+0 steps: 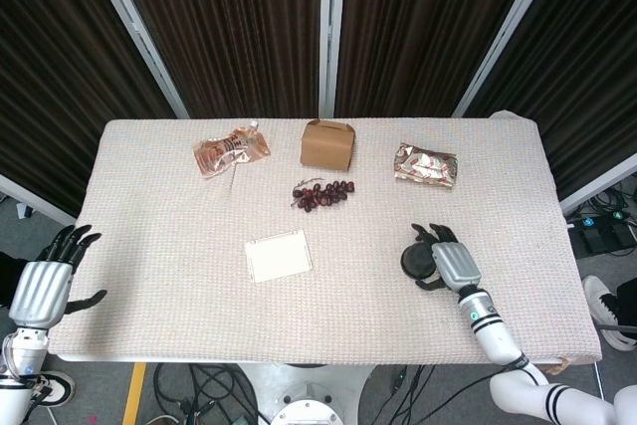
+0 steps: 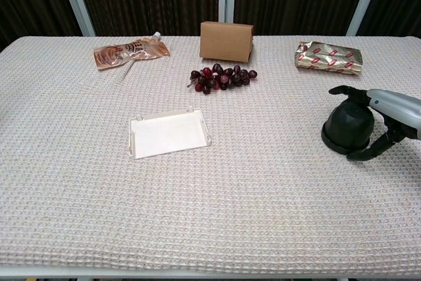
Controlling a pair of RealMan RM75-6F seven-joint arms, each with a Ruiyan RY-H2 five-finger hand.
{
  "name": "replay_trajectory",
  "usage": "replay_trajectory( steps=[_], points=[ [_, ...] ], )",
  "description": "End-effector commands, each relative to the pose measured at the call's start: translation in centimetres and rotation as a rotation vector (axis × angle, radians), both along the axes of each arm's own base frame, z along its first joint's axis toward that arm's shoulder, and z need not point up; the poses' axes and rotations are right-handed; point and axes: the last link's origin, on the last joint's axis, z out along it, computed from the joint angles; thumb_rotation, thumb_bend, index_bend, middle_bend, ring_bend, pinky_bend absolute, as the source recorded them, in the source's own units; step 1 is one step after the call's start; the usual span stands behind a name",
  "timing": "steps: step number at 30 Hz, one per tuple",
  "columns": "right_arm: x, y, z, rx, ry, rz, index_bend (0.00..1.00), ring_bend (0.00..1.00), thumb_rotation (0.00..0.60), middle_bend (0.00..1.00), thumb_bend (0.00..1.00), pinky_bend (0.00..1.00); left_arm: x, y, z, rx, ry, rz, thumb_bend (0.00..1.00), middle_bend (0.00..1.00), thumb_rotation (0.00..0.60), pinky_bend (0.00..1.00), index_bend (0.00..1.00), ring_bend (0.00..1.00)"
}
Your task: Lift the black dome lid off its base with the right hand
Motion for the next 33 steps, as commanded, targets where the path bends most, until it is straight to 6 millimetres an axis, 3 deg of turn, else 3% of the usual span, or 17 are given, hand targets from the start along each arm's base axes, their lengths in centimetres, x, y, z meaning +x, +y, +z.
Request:
replay_trajectory(
  steps=[1, 14, 17, 21, 24, 28, 33],
  points=[
    [0.0, 0.0, 0.0, -0.002, 0.0, 0.002, 0.0, 0.0, 0.6, 0.26, 0.05, 0.0, 0.1, 0.1, 0.0, 0.001, 0.0, -0.005, 0.02, 0.11, 0.6, 0.3, 0.17, 0.08],
    [0.2, 0.0, 0.2, -0.029, 0.003, 0.014, 0.0, 0.0, 0.6, 0.36, 0.09, 0.0, 0.0, 0.0, 0.0, -0.003, 0.001, 0.001, 0.02, 0.11, 0.6, 0.3, 0.17, 0.08],
    [0.3, -0.1, 0.6, -0.044, 0.0, 0.023, 0.09, 0.0, 0.6, 0.37, 0.09, 0.0, 0.0, 0.0, -0.1, -0.007, 0.002, 0.003, 0.02, 0.11, 0.6, 0.3, 0.17, 0.08],
    [0.8, -0.5, 1.6, -0.09, -0.02, 0.046, 0.29, 0.02, 0.6, 0.4, 0.1, 0.0, -0.1, 0.0, -0.2, -0.009, 0.002, 0.005, 0.02, 0.11, 0.6, 0.3, 0.17, 0.08],
    [1.5, -0.9, 3.0, -0.136, -0.043, 0.074, 0.37, 0.04, 0.6, 0.41, 0.1, 0.0, -0.1, 0.0, -0.2, -0.01, 0.002, 0.004, 0.02, 0.11, 0.6, 0.3, 0.17, 0.08],
    [3.4, -1.6, 5.6, -0.213, -0.074, 0.145, 0.39, 0.05, 0.6, 0.42, 0.1, 0.0, 0.1, 0.1, -0.1, -0.008, 0.003, -0.002, 0.02, 0.11, 0.6, 0.3, 0.17, 0.08],
    [8.5, -1.2, 11.0, -0.36, -0.154, 0.324, 0.4, 0.06, 0.6, 0.43, 0.1, 0.0, 0.4, 0.1, 0.0, -0.005, 0.001, -0.011, 0.02, 0.11, 0.6, 0.3, 0.17, 0.08]
  ],
)
